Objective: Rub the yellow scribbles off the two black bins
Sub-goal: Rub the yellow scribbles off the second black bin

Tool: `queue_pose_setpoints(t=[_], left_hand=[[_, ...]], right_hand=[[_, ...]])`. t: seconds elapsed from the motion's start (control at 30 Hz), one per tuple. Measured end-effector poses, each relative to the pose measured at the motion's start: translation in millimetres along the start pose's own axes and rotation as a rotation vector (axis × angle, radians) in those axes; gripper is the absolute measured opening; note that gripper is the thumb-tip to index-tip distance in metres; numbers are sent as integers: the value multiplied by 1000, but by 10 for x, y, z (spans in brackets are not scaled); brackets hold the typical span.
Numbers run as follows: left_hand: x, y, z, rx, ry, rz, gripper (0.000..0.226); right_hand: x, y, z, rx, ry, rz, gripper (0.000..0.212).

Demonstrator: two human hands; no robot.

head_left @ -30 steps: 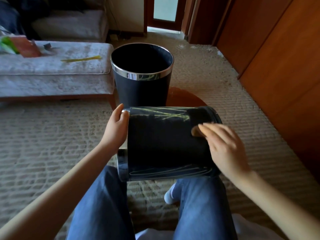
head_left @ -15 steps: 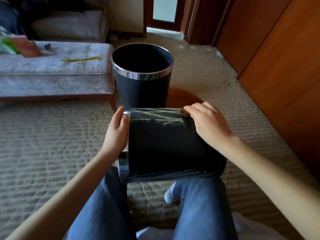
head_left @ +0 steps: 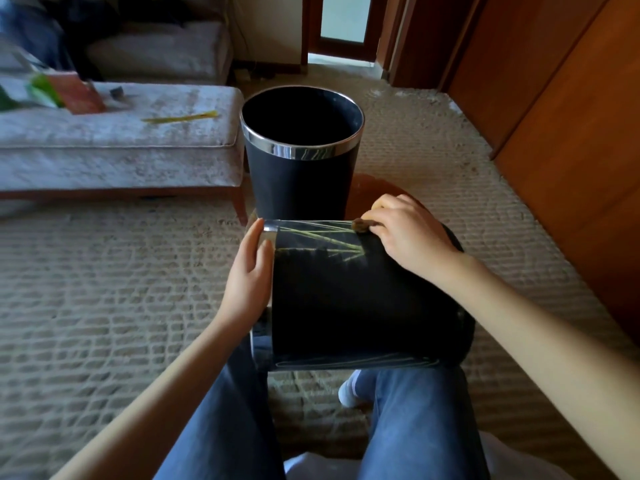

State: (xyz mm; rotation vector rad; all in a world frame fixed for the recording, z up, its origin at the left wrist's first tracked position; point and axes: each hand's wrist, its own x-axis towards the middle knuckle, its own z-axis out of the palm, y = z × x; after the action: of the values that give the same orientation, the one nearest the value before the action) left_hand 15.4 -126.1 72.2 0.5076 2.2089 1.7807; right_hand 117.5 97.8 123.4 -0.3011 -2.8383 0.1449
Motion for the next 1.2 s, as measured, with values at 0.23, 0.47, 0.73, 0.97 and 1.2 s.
queue_pose_setpoints(t=[0.23,0.47,0.73,0.97,1.2], left_hand=[[115,75,38,3,-4,-31,44],[-16,-5,5,-13,1,1,44],[29,30,20,0,-4,-15,45],[-33,-12,10,-60,-18,-8,44],[-115,-42,-17,-43,-27,31,44]], right_hand=[[-830,-233,-15,14,268,-141,26],[-458,-295,42,61,233,-104,23],[-285,-384,86,51,213,-43,24],[-1006,-606,115,-19,316,-189,34],[50,-612,114,-1,65,51,26]])
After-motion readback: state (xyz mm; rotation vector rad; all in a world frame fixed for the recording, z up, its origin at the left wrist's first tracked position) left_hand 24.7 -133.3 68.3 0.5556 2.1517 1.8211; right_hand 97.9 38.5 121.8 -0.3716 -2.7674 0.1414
